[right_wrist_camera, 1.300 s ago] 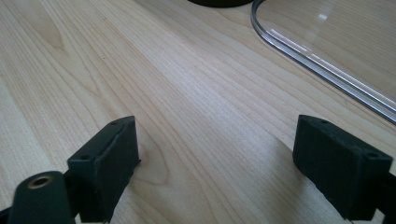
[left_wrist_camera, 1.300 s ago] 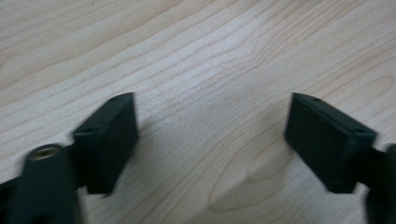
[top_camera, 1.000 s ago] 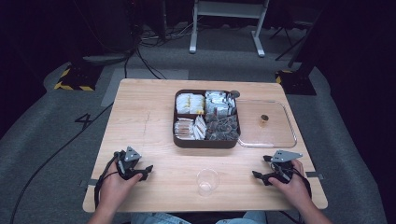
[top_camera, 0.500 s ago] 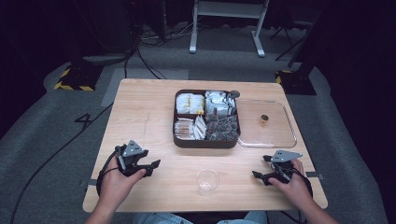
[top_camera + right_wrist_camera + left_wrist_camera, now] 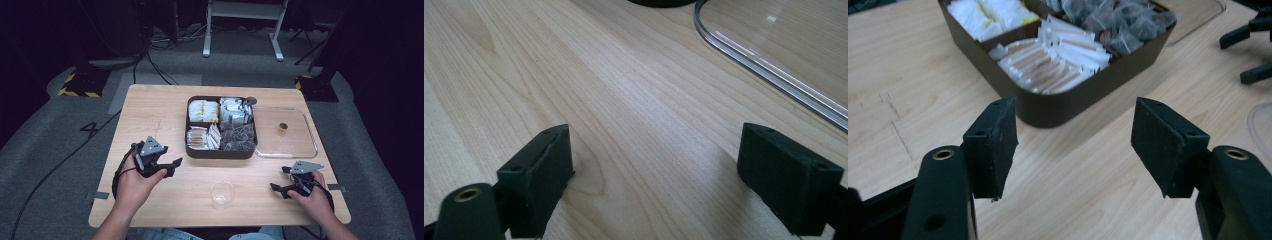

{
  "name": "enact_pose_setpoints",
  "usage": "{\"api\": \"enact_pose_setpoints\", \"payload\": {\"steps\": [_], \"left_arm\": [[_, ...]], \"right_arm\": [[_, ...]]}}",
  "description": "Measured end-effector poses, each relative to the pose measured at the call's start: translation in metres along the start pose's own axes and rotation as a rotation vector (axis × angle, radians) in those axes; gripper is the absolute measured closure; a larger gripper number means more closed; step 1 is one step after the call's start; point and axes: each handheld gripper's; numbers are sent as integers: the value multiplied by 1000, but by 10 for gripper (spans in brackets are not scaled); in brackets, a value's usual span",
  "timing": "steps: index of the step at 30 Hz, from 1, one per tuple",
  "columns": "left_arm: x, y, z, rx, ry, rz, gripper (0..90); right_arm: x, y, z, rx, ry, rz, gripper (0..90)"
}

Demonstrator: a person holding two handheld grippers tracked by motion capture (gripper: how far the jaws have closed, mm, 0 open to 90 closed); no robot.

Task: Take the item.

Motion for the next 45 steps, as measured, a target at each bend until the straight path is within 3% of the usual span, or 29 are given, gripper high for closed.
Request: {"api": "enact_pose_setpoints", "payload": {"steps": [19,32,39,45], "left_arm": [[-4,-23,57,-67,-33,16,354],[-2,-63,97,-83,-35,31,381],[0,-90,118,-56,-37,38,382],[2,-113,127,-42,-32,33,389]], "right_arm": [[0,0,0,0,-1,-1,147],[0,0,0,0,1,-2,147],[0,0,0,0,1,-1,146],[0,0,0,0,1,-1,147]]}}
Point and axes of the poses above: each handheld gripper's, and its own axes: y roughly backward along the jaws, z roughly out of its top, x roughly to its left, and after that the axes turned 8 degrees about y, right-handed
